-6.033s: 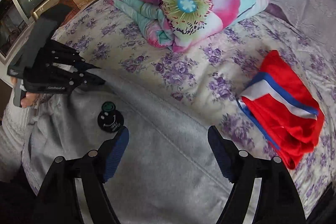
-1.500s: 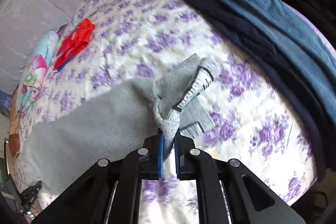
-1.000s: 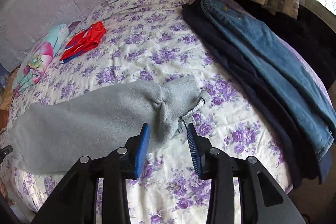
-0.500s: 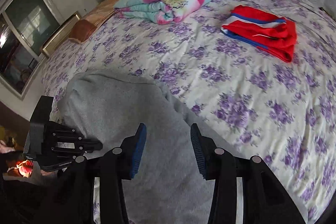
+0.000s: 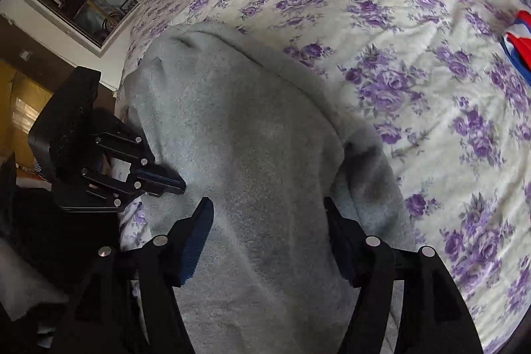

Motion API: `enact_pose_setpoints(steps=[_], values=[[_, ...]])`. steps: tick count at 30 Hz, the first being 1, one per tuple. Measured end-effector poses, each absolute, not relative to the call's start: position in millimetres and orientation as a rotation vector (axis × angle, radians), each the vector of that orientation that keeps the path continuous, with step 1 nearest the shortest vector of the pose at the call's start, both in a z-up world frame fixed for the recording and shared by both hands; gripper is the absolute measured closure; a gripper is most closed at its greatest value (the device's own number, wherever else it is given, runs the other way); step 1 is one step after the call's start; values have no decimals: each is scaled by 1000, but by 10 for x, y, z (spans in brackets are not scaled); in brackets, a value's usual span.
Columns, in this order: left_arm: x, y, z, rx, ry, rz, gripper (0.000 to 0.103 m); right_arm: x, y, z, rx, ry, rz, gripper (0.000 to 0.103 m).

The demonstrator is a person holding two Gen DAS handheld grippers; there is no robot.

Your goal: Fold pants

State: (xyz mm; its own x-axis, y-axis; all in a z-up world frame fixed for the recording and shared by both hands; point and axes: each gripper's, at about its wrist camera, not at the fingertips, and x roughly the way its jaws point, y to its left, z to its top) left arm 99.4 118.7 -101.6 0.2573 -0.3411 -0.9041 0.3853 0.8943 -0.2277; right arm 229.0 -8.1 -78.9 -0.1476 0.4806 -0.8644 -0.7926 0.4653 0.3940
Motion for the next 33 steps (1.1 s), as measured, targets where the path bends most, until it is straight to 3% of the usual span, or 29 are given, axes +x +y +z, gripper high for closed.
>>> enact_pose_setpoints(steps=[5,7,11,15,22,26,33], values=[[1044,1165,-1004,47,1223,-481,102,2543,74,-812,-221,1293,1112,34],[1034,1181,-1002,40,1218,-480,102,2570,27,-770,-204,1284,1124,39],[1009,1220,-1006,30,1209,-489,102,2570,-215,-632,-144,1237,1150,79],[1022,1192,-1001,43,1210,-490,102,2650,-446,-573,-52,1214,1110,90],[1025,1147,-1012,51,1196,-470,102,2555,-135,-502,-292,1117,888,96],[1048,1130,-1017,55,1196,-457,102,2704,51,-834,-389,1222,778,95],[1045,1125,-980,62,1218,-449,102,2729,69,-986,-377,1232,747,84]])
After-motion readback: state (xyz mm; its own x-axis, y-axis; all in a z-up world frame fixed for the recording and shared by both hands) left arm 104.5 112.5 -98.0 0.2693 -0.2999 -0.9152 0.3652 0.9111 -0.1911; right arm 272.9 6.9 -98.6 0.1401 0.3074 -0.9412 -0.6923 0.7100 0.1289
